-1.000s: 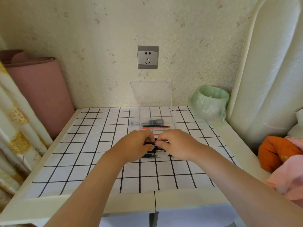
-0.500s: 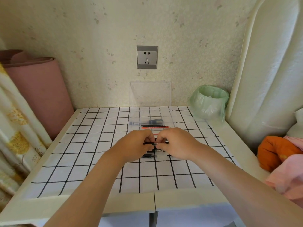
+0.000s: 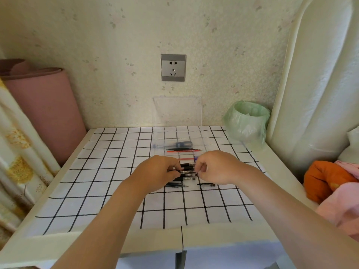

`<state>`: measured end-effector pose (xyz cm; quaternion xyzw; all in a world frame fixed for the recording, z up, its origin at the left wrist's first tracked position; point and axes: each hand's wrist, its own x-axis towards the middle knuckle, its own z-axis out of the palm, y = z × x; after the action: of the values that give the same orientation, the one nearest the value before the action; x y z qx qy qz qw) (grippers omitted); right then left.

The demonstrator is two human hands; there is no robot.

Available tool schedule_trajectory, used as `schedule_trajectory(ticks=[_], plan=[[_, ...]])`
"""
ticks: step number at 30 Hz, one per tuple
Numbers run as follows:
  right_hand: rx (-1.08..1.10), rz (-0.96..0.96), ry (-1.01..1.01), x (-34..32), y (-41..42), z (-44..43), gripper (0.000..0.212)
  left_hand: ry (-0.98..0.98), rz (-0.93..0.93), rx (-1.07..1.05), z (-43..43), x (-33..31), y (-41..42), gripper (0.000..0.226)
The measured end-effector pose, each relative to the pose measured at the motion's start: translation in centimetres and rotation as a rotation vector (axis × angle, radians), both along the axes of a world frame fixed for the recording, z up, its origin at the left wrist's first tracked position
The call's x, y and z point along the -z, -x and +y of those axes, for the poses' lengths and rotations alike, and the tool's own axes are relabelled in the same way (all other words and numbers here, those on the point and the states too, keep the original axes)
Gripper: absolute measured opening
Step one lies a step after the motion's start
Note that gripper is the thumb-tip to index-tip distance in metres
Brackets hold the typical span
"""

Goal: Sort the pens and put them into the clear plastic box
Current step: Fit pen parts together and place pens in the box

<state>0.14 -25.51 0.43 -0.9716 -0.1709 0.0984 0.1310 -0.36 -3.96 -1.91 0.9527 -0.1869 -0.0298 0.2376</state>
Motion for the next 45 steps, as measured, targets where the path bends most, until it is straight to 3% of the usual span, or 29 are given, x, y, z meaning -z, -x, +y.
schedule_trajectory(ticks=[5, 10, 34, 45], plan=[[0.0, 0.114, 0.14, 0.6, 0.0, -0.8, 0.028, 0.037, 0.079, 0.014, 0.0, 0.1, -0.1, 0.016], [-0.003, 0.113, 0.098, 0.9, 0.1, -0.5, 0.016, 0.056, 0.115, 0.029, -0.3, 0.1, -0.1, 0.017], [-0.057, -0.025, -0.264, 0.9, 0.3, 1.1, 0.017, 0.111, 0.12, 0.013, -0.4, -0.5, 0.3, 0.012], [-0.096, -0.081, -0.262, 1.8, 0.4, 2.0, 0.021, 0.128, 0.145, -0.008, 0.3, -0.9, 0.1, 0.015]])
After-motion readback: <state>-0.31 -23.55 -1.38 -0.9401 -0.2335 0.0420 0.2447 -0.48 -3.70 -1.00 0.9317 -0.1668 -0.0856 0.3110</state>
